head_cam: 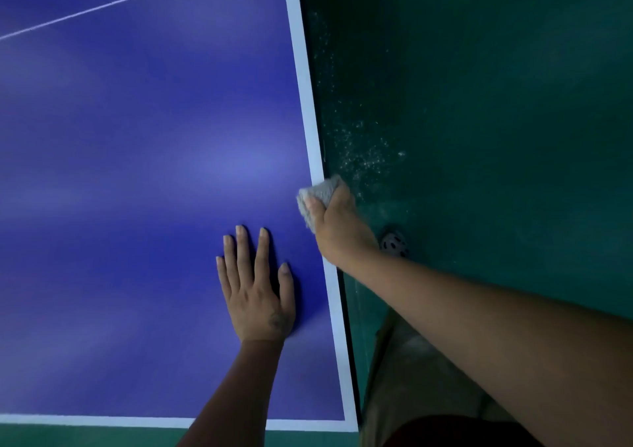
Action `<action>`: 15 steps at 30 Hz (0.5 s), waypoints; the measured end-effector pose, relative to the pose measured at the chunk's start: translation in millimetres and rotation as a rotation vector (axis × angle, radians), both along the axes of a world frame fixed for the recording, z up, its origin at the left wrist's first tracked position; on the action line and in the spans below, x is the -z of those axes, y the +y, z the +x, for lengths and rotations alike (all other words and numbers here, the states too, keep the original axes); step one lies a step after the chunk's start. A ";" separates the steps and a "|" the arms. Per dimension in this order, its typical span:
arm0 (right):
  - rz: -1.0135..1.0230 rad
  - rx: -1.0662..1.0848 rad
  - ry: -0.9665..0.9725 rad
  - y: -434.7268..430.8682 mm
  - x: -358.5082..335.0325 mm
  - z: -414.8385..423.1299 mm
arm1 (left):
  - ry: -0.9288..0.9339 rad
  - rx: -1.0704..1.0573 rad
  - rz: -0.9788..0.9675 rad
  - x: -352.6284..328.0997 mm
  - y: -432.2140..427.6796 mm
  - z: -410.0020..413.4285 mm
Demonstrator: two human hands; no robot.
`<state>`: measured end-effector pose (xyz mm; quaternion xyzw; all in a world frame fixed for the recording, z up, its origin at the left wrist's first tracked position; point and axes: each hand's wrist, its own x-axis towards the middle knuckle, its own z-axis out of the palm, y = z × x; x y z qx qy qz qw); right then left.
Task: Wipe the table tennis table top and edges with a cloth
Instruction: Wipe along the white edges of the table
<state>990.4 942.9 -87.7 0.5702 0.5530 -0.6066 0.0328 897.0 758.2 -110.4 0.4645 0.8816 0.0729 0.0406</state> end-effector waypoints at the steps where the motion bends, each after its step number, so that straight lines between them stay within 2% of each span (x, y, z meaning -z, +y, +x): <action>1: -0.015 -0.034 -0.013 -13.2 -2.0 9.3 | -0.003 -0.003 -0.005 0.0 0.1 0.1; 4: -0.085 -0.078 -0.076 -49.4 -9.3 32.9 | -0.024 -0.026 -0.010 -2.2 8.6 -0.3; 8: -0.142 0.009 -0.118 -52.8 -14.4 23.3 | -0.163 -0.121 0.078 -10.8 51.3 -18.0; 11: -0.164 0.093 -0.144 -21.2 -17.4 -3.3 | -0.239 -0.248 0.145 -16.2 112.5 -45.7; 15: -0.098 0.127 -0.072 55.8 -4.8 -44.7 | -0.208 -0.275 0.063 -8.3 204.1 -85.1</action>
